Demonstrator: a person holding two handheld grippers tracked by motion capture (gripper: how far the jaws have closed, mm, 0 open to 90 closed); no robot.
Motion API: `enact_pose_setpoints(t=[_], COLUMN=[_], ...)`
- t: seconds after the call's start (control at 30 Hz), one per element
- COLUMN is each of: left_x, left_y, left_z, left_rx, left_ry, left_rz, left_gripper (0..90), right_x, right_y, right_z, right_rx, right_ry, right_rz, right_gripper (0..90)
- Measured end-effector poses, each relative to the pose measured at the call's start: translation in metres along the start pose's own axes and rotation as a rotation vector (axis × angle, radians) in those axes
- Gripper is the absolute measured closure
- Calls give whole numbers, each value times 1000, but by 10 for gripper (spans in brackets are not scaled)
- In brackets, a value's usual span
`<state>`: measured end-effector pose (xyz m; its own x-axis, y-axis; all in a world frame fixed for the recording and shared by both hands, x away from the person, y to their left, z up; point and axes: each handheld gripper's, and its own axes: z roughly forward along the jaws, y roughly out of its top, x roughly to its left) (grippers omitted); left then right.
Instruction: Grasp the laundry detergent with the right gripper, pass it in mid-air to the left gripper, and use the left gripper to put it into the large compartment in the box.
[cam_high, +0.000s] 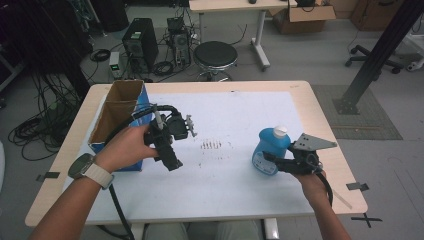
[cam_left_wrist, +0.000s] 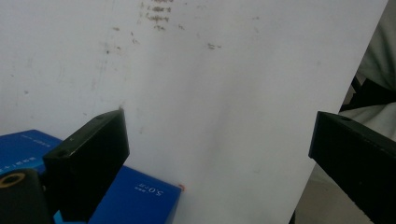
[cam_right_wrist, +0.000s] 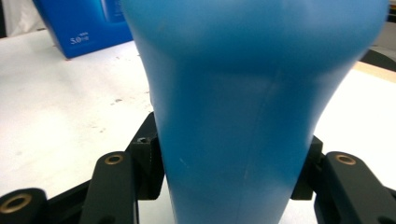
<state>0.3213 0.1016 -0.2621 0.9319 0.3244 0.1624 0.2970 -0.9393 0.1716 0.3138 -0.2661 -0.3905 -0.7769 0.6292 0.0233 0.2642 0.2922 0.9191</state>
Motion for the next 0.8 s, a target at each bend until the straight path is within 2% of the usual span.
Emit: enact_pose_setpoints(t=[0.17,0.27,0.53,0.67,0.73,0.77,0.8], left_x=[-1,-2,-6,-11,-12,-14,-14], left_y=[3,7,15,23,24,28,28], left_z=[-6,-12,-23,-30,-31,-34,-34], left_rx=[-5,-17,-30,-31,-33,-41,-41], left_ry=[5,7,19,19,19,12,12], left_rz=[7,14,37,62,70,79,79], left_gripper=[56,56,56,56,56,56,56], right_x=[2,6,10,14,15,16,16], right_y=[9,20,31,40,42,46,46], right_z=[-6,-12,-21,-24,-24,-23,-23], right_rx=[4,22,21,27,29,29,29], right_ry=[33,70,128,194,208,237,237], right_rz=[-19,-54,-73,-102,-108,-122,-122], right_gripper=[443,444,446,446,446,446,446])
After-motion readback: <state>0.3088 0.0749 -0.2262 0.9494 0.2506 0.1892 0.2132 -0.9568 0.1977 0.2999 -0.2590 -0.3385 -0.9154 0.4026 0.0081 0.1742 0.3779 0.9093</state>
